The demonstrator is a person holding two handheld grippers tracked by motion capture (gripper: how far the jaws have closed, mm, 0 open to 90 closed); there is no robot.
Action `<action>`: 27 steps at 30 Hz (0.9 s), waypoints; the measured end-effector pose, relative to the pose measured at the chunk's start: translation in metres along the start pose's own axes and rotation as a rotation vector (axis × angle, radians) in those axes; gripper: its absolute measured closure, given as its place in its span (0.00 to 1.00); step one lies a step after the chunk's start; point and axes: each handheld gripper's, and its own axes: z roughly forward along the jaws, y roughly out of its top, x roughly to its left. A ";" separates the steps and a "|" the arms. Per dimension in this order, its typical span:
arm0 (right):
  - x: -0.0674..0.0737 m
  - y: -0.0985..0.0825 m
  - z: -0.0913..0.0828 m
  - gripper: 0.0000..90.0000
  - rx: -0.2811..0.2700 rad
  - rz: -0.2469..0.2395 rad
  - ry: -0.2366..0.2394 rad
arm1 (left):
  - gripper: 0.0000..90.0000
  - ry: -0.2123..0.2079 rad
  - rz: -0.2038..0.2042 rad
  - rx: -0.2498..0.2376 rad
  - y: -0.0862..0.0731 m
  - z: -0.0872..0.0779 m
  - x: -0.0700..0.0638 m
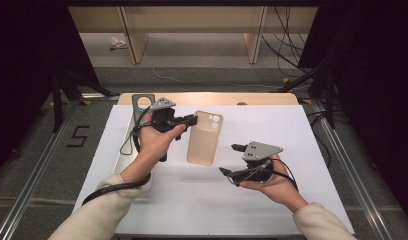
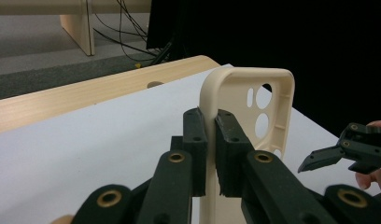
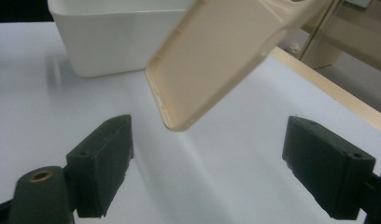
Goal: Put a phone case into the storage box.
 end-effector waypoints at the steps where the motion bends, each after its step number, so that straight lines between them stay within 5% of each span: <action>1: -0.001 0.000 -0.001 0.19 -0.005 0.007 -0.005 | 0.93 0.001 0.007 -0.001 0.000 -0.001 0.001; 27: -0.016 -0.012 -0.022 0.19 -0.027 0.084 -0.097 | 0.93 0.047 0.010 -0.060 0.008 -0.032 0.026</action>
